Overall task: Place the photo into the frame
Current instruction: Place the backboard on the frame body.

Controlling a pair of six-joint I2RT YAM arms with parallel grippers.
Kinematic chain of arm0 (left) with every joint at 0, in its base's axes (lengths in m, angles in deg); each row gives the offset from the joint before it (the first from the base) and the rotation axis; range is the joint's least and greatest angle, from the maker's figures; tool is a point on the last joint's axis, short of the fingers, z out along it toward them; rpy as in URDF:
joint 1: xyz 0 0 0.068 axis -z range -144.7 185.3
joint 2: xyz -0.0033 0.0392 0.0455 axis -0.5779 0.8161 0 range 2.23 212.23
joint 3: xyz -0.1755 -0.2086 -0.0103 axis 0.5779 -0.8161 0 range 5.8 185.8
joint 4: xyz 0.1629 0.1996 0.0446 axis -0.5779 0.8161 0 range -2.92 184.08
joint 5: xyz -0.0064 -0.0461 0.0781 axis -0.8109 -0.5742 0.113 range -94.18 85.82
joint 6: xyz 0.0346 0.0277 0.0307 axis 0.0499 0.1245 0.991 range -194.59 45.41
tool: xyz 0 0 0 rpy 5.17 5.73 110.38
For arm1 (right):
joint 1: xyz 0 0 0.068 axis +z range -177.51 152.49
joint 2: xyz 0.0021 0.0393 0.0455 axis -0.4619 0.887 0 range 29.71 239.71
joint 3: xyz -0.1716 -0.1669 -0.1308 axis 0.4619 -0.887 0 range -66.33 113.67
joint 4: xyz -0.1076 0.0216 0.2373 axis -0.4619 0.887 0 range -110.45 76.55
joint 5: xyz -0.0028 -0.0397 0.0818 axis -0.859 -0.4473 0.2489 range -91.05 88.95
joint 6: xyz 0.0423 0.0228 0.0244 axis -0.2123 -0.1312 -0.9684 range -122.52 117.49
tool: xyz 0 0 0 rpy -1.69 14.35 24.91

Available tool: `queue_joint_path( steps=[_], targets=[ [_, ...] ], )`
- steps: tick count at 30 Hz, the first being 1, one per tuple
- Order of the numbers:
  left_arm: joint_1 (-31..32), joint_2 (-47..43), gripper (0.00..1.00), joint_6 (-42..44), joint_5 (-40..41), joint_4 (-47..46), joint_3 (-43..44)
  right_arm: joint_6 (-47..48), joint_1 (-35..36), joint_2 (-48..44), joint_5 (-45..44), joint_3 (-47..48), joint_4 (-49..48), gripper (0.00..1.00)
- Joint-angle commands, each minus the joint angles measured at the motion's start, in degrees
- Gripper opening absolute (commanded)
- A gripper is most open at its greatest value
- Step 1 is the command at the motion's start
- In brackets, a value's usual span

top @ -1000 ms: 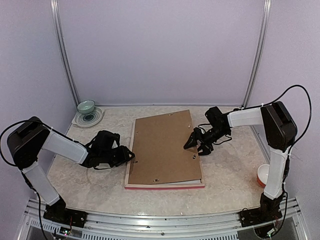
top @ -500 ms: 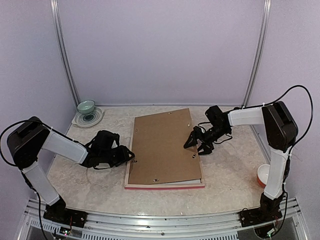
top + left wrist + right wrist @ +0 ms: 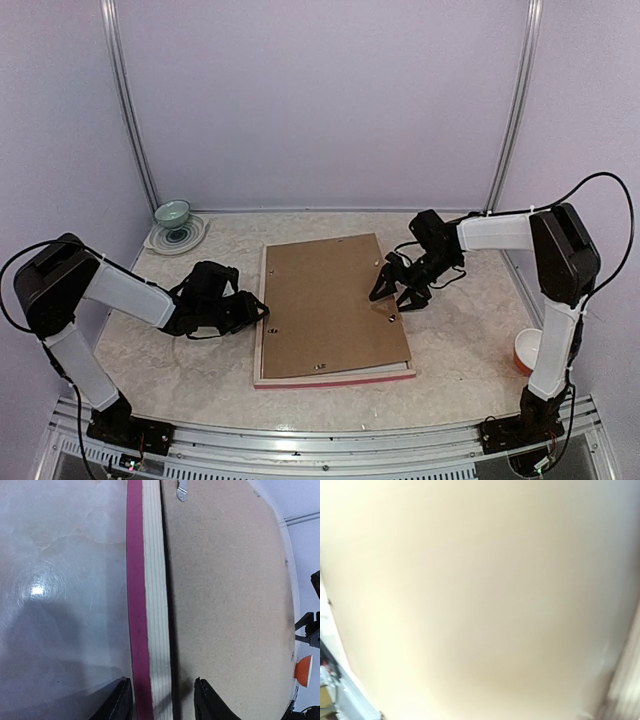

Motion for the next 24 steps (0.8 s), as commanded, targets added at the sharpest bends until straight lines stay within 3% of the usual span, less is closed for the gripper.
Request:
queue_joint_path(
  steps=[1,18,24],
  targets=[
    [-0.4,0.6,0.43,0.0,-0.5,1.6,-1.1,3.8,1.2,-1.9,-4.4,-1.5,3.0,0.81],
    [-1.0,0.9,0.43,-0.5,-0.4,1.2,-2.2,3.7,1.1,-2.8,-3.1,-0.5,2.7,0.80],
    [-1.1,0.5,0.43,-0.7,-0.3,1.2,-2.6,4.9,1.1,-3.6,-8.3,0.9,5.3,0.79]
  ],
)
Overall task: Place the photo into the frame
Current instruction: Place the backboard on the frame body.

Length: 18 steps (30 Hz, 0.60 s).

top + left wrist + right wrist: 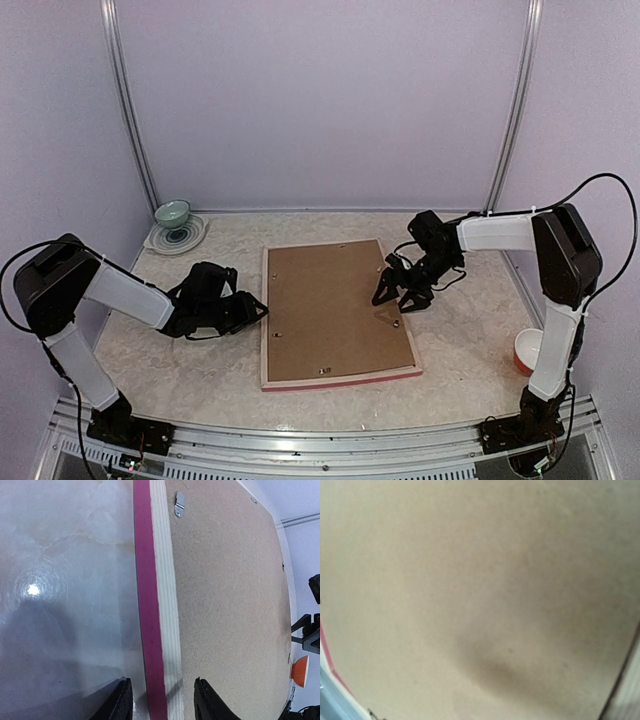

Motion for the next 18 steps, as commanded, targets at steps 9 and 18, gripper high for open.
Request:
queue_joint_path(
  steps=[9,18],
  targets=[
    [-0.4,1.0,0.43,-1.0,-0.7,1.9,-1.4,1.7,4.4,-2.1,-7.0,4.2,5.0,0.79],
    [-0.3,1.0,0.43,-1.3,-1.0,1.4,-1.9,2.4,6.8,-2.1,-12.5,7.3,7.8,0.79]
  ],
)
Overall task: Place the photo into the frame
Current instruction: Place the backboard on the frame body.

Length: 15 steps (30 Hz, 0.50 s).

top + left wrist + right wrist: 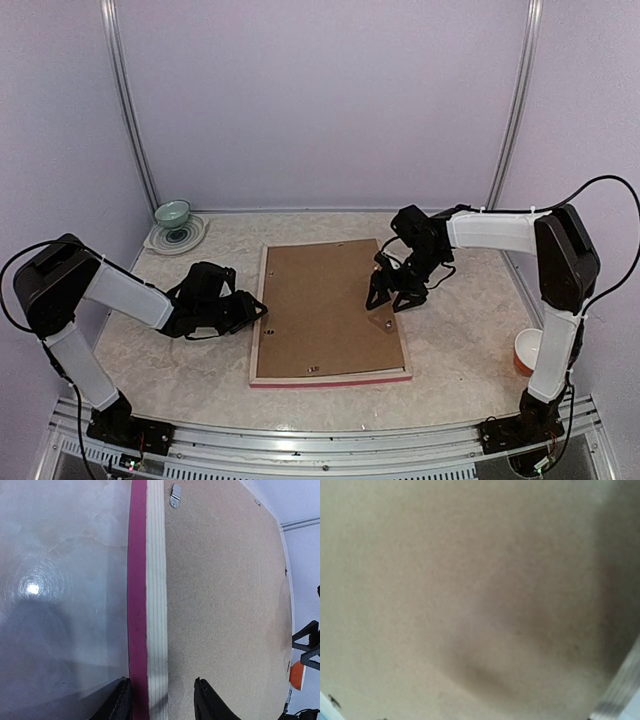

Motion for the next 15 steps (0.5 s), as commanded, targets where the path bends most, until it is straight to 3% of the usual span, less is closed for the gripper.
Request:
queue_joint_path(
  steps=[1,15],
  targets=[
    [-0.1,1.0,0.43,-0.2,-0.7,2.0,-1.6,1.0,0.7,-1.3,-3.1,2.7,1.7,0.79],
    [0.1,1.7,0.43,-0.6,-1.0,1.3,-1.5,1.8,1.8,-1.5,-6.9,5.2,3.1,0.79]
  ],
)
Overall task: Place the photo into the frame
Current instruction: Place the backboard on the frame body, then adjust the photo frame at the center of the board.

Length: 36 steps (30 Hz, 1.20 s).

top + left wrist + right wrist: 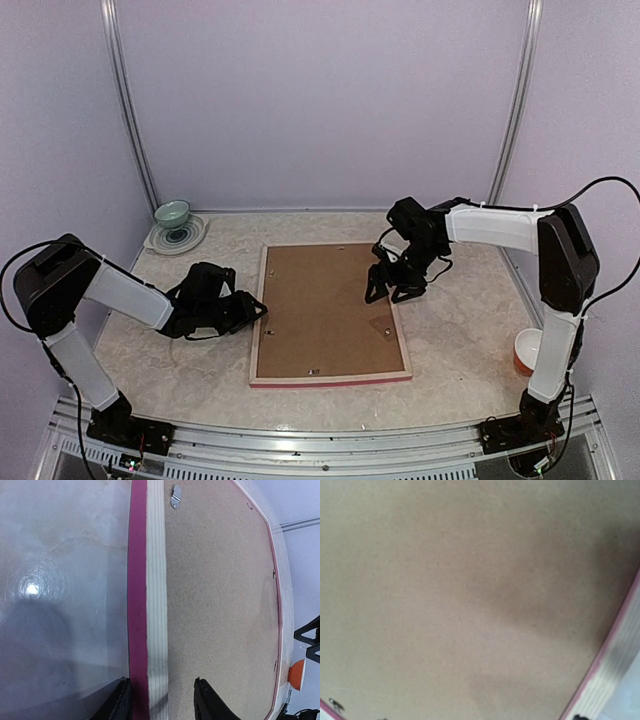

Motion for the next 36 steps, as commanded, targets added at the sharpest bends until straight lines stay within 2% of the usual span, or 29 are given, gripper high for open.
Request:
queue_joint_path(
  steps=[1,10,21,36],
  targets=[
    [0.2,1.7,0.43,-0.3,-1.1,2.0,-1.2,0.2,0.6,-1.4,-2.0,1.1,0.0,0.79],
    [0.7,-0.9,0.43,1.7,2.7,6.4,-1.0,-0.3,0.6,-2.0,-11.8,0.1,-3.0,0.81],
    [5.6,-5.6,0.44,6.0,11.6,18.4,4.8,-0.5,0.6,-2.9,-14.5,-4.2,-6.1,0.83],
    [7.9,-0.7,0.45,8.6,19.3,26.4,11.2,0.2,0.6,1.0,-22.8,-1.9,-8.1,0.83]
  ],
)
